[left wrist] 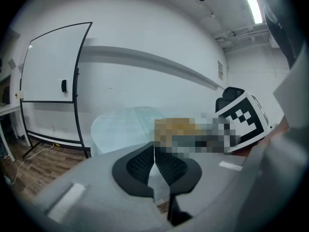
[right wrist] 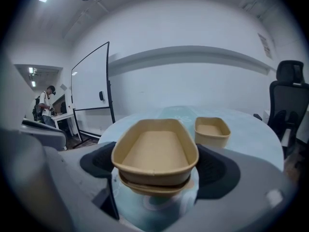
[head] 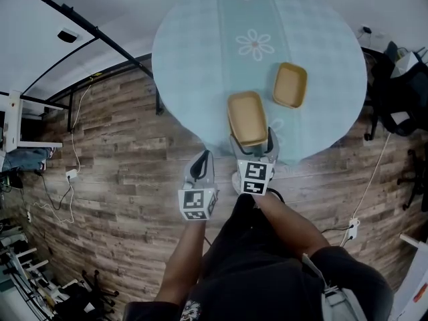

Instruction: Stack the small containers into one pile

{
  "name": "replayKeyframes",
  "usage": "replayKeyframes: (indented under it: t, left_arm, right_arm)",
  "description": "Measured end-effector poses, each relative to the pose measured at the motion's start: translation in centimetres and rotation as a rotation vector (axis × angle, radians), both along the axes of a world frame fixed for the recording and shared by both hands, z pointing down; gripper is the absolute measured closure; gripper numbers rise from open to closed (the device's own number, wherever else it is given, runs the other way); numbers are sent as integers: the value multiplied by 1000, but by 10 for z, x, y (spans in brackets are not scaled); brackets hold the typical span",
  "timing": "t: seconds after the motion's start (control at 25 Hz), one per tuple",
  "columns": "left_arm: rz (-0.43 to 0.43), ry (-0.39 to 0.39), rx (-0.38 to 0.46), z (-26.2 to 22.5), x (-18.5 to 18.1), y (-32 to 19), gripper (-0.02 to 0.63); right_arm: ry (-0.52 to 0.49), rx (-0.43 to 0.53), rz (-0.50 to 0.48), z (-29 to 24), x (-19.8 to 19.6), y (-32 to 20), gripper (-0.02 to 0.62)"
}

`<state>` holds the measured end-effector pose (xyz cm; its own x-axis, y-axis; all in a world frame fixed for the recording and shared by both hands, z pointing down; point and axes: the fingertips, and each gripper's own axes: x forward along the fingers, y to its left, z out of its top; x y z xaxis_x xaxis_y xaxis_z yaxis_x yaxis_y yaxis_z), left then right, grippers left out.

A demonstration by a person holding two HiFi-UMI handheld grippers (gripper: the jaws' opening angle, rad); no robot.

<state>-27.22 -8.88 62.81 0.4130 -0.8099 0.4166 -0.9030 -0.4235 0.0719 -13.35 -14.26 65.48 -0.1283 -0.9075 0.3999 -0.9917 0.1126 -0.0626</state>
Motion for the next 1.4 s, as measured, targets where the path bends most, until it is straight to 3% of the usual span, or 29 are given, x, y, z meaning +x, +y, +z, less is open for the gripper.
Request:
replayKeyframes:
  t: [0.2, 0.76, 0.96, 1.16, 1.4]
  left_arm:
    - [-13, 6, -1, 3, -7, 9, 600]
    - [-36, 37, 2, 4, -7, 21, 600]
    - [-34, 32, 1, 6, -4, 30, 600]
    - [-17, 31, 16, -11, 7, 32, 600]
    - [3, 50, 71, -37, 26, 30, 600]
  right_arm:
    - [0, -14, 25, 10, -5, -1, 81]
    - [-1, -35, -39, 13, -14, 14, 67]
    - [-11, -9, -66, 1, -14, 25, 67]
    - [15, 4, -159, -20, -15, 37, 67]
    - [38, 47, -202, -55, 3, 48, 83]
